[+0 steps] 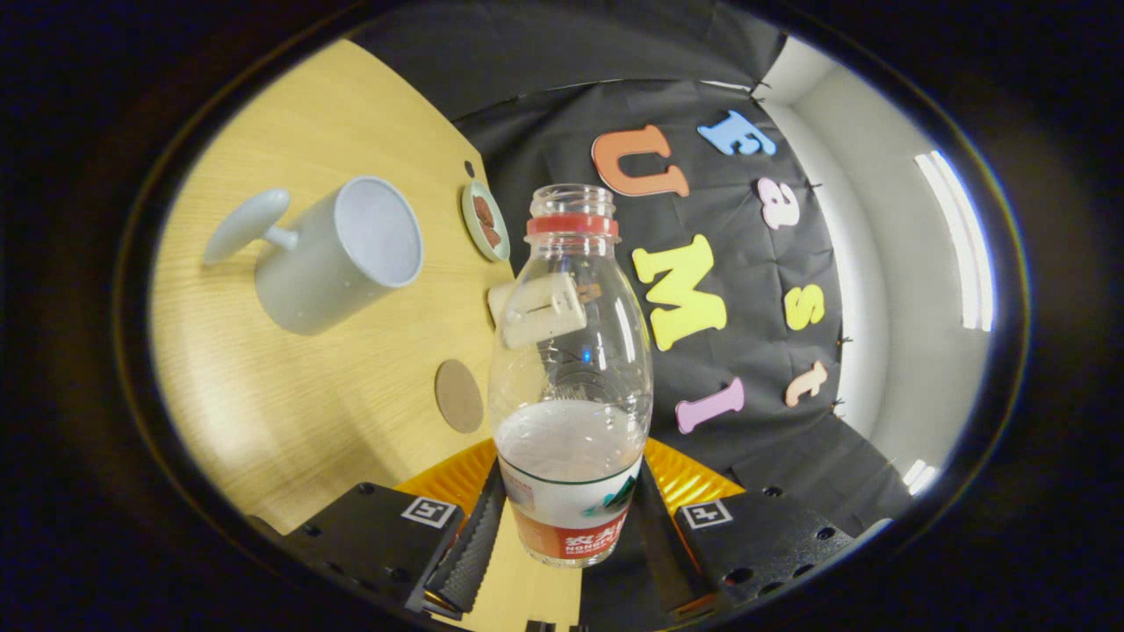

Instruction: Take the bottle from table, then pour the juice into the cup, finally place the bottle on the coaster

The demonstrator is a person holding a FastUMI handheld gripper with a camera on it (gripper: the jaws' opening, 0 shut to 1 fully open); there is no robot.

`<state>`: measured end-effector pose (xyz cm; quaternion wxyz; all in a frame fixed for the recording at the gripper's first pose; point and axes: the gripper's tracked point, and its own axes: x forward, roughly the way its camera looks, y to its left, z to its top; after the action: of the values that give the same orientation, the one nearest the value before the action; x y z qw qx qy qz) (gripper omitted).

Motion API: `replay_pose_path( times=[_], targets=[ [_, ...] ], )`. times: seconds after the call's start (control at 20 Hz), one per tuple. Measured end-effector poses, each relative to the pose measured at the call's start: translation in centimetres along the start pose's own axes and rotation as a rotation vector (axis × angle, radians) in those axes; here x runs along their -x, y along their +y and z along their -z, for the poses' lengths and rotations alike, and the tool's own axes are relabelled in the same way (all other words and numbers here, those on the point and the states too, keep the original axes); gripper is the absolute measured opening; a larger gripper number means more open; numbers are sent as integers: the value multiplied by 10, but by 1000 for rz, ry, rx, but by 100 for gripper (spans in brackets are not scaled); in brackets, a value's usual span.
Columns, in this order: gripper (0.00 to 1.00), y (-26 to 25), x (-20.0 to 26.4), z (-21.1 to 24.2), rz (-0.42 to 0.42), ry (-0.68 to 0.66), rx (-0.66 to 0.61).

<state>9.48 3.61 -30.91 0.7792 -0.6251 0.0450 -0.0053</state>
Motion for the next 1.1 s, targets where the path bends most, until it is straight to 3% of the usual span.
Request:
replay_pose_path(
  times=[0.75,1.1],
  targets=[
    [78,-22,-7,12,71,41,268],
    [78,-29,-7,6,96,30,336]
  ],
)
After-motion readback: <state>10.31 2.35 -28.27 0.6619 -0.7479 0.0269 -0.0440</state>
